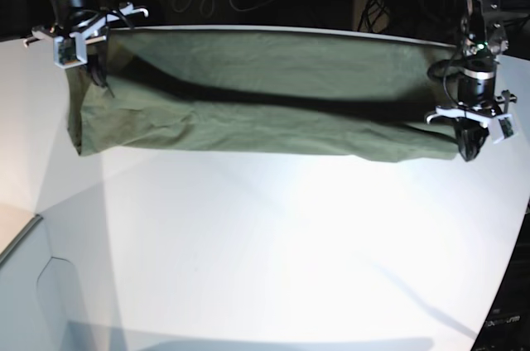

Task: Layout the t-shirt on the table in an organized manner, then fold the t-shirt properly
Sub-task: 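Lift the strip ends with both grippers and drag them away from the table edge, then lower the strip with both grippers and smooth it flat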

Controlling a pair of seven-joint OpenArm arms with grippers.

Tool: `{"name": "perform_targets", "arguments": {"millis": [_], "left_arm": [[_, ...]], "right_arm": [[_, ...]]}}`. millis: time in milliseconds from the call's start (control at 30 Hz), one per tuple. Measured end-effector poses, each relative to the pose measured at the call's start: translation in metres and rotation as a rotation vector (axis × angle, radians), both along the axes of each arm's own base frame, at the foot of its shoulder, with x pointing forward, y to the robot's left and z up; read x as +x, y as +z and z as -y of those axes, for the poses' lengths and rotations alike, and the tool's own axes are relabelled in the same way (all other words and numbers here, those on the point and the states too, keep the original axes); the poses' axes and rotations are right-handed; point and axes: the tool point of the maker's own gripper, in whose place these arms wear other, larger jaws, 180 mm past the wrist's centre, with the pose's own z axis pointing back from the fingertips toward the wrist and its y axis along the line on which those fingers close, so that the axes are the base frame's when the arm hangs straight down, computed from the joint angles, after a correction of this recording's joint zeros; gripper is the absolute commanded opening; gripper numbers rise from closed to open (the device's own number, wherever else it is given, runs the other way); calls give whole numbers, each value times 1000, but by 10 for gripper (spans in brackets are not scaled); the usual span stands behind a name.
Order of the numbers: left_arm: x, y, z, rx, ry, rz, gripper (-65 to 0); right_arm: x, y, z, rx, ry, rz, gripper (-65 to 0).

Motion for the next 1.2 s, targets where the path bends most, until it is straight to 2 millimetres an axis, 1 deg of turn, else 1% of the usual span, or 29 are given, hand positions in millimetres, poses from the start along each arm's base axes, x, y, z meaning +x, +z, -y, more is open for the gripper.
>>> {"name": "perform_targets", "arguments": {"millis": [100, 167, 333, 433, 500, 600, 700, 800, 867, 967, 1067, 1133, 1200], "left_arm": [[-1, -2, 3, -13, 7, 2, -649], [-2, -3, 6, -25, 11, 3, -649], [-12, -8, 6, -21, 12, -15, -649], [-11, -8, 6, -21, 12, -14, -649], [-11, -8, 6, -20, 12, -13, -649], [-13, -9, 6, -21, 12, -19, -649], [-13, -8, 6, -18, 10, -18, -649], [-14, 1, 9, -9, -1, 3, -649], [-16, 9, 12, -3, -14, 22, -649], [-21, 9, 13, -1, -17, 16, -649], [-25, 6, 13, 1, -18, 5, -649], [-28, 4, 7, 3, -7, -1, -649], [-33, -5, -4, 5, 28, -25, -649]], "right_arm": [[-8, -18, 1, 22, -14, -50, -650], [-12, -22, 2, 23, -18, -64, -650], [-17, -23, 3, 22, -17, -73, -650], [-21, -24, 3, 21, -16, -81, -650], [-21, -19, 1, 23, -9, -55, -650], [-27, -12, -1, 28, 2, -23, -650], [-32, -16, -1, 32, -3, -39, -650], [-32, -16, 1, 30, -7, -35, -650], [-35, -19, 8, 23, -24, -45, -650], [-41, -27, 10, 29, -33, -71, -650], [-42, -31, 10, 36, -36, -78, -650], [-42, -32, 10, 38, -37, -79, -650], [-44, -34, 10, 42, -39, -85, -650]]}}
